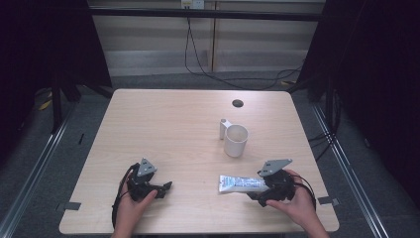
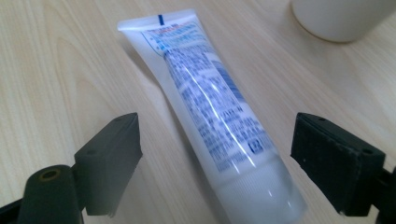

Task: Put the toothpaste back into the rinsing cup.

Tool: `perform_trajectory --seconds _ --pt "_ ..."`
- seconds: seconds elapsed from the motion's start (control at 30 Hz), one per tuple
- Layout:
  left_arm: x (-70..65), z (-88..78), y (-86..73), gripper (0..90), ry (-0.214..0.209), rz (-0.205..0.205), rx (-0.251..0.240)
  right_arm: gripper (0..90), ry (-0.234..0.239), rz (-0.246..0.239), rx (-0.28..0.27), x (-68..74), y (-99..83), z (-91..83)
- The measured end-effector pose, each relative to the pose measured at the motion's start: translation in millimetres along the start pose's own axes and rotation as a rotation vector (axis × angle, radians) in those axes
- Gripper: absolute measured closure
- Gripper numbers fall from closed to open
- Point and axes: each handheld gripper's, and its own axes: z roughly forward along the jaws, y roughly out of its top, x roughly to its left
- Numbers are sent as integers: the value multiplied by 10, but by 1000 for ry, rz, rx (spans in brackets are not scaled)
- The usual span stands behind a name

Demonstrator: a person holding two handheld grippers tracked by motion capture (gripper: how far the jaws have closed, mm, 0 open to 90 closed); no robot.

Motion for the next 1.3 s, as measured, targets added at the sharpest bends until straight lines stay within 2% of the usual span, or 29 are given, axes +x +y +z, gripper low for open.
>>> perform_trajectory --seconds 0.17,0.27,0.37,0.4,0.6,0.83,1.3 --pt "-1 0 0 155 0 -1 0 190 28 -41 35 34 166 74" --pt "-1 0 0 155 -1 0 0 198 45 -52 58 35 224 123" --pt "-1 1 0 155 -1 0 0 200 55 -53 60 40 258 155" --pt "0 0 0 155 0 0 0 204 62 -67 70 45 288 182" --pt "-1 0 0 155 -1 0 0 218 70 -97 105 75 358 273" --pt "0 0 0 154 -1 0 0 233 89 -98 146 92 393 361" --pt "0 0 0 155 0 1 0 248 100 -125 189 78 458 451"
